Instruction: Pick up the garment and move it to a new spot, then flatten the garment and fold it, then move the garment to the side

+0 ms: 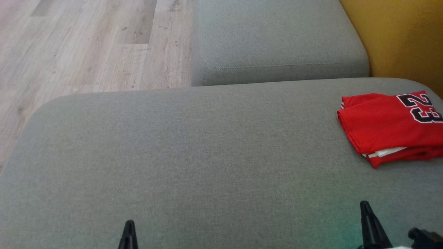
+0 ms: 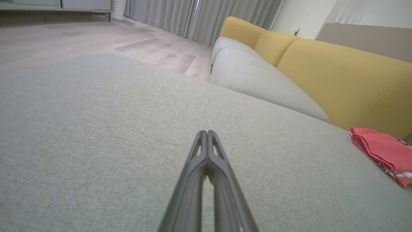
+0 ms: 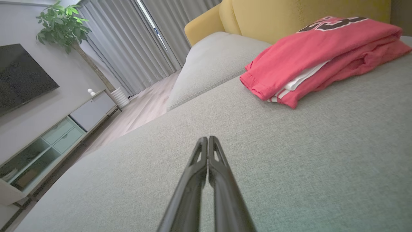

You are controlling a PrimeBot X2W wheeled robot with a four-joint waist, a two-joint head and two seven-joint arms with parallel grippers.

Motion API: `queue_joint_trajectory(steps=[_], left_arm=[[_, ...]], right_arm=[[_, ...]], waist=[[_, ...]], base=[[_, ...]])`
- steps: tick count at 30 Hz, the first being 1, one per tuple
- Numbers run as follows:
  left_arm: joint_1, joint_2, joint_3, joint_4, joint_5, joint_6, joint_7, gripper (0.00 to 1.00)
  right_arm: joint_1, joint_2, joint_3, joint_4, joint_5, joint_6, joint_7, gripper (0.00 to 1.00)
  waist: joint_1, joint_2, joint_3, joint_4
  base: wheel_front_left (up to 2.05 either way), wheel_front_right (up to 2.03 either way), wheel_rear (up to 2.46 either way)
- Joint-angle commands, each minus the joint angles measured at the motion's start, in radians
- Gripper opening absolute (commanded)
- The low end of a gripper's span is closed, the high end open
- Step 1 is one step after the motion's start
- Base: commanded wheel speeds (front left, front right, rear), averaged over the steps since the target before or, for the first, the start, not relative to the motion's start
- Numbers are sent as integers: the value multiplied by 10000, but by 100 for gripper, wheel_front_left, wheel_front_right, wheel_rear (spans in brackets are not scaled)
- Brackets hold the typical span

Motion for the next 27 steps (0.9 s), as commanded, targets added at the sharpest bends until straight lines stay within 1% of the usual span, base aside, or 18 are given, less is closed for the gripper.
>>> queue_joint_trajectory(steps=[1, 27], left_arm=[[-569, 60, 276, -253, -335, -82, 35, 0], [-1520, 87, 1039, 157, -3728, -725, 736, 0]], right_arm=[[-631, -25, -54, -275, 334, -2, 98, 0], [-1511, 25, -414, -68, 3416, -3, 808, 0]], waist=[[-1, 0, 20, -7], [-1, 0, 348, -124]], base=[[0, 0, 0], [0, 0, 0]])
